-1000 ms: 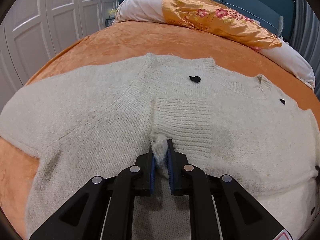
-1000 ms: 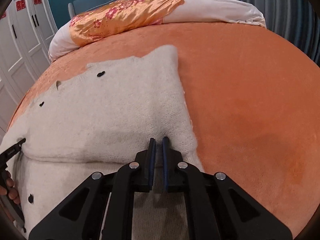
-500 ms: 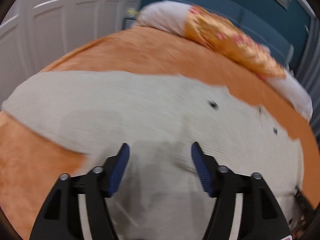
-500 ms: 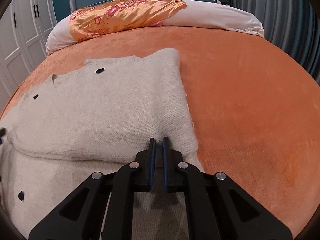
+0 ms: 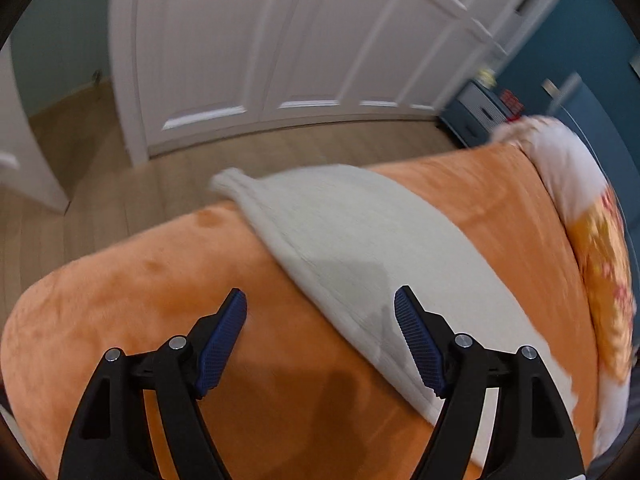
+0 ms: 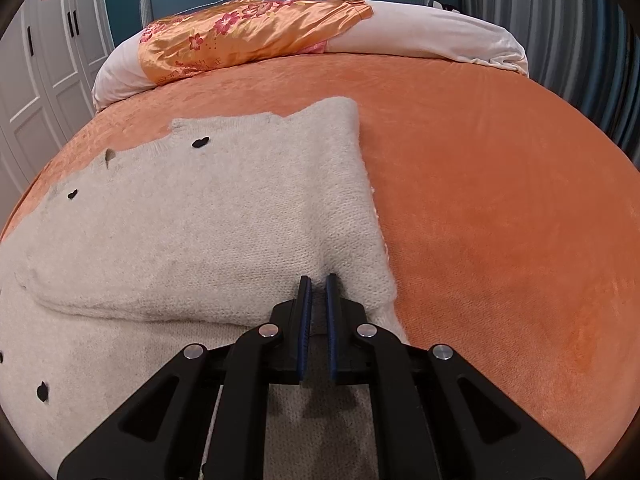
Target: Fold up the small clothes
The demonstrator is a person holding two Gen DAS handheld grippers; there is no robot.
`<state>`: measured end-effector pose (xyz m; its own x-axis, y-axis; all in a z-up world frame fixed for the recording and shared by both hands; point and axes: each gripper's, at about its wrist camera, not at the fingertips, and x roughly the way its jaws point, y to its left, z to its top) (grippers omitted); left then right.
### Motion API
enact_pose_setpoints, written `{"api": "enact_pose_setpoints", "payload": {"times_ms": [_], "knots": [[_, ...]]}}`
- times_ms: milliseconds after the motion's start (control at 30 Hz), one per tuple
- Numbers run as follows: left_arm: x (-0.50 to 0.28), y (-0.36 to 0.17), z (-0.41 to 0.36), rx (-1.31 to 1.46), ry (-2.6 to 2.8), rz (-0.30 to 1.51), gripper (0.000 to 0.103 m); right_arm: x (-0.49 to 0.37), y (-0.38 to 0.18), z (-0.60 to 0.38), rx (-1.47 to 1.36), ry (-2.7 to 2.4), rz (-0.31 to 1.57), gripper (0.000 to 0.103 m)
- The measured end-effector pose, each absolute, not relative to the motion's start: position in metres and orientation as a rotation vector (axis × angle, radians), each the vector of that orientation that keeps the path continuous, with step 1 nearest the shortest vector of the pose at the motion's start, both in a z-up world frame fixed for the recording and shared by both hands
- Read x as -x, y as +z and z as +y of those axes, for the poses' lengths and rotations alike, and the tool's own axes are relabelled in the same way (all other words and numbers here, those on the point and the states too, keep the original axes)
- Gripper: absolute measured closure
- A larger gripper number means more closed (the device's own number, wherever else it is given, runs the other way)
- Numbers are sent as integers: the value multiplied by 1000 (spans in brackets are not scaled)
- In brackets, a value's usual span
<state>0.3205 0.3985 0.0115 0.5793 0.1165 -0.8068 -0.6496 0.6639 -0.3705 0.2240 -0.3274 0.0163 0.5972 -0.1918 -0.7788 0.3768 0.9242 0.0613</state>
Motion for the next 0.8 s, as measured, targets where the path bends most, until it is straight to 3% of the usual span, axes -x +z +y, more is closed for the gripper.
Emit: {"api": "enact_pose_setpoints", "payload": {"times_ms": [67, 133, 167, 200, 400, 567, 700, 800], "knots": [[-326, 13, 400, 710, 492, 837, 35, -224, 17, -328, -229, -333, 871, 98], [-337, 15, 393, 664, 464, 851, 62, -224, 16, -328, -230, -332, 870, 98], [-344, 17, 387, 644, 451, 870, 85, -224, 16, -328, -231, -332, 870, 98], [-345, 21, 387, 637, 438, 869, 95, -223, 16, -328, -229, -333, 870, 98], [-357, 105, 288, 453, 239, 698, 97, -223, 16, -329, -245, -326, 860, 97], [-340, 160, 117, 248, -110, 614, 96, -222, 15, -332, -268, -315, 850, 97], [-313, 132, -17, 137, -334, 696, 93, -222, 15, -334, -290, -304, 843, 97], [-288, 63, -100, 42, -390, 856, 79, -221, 15, -337, -312, -295, 838, 97]]}}
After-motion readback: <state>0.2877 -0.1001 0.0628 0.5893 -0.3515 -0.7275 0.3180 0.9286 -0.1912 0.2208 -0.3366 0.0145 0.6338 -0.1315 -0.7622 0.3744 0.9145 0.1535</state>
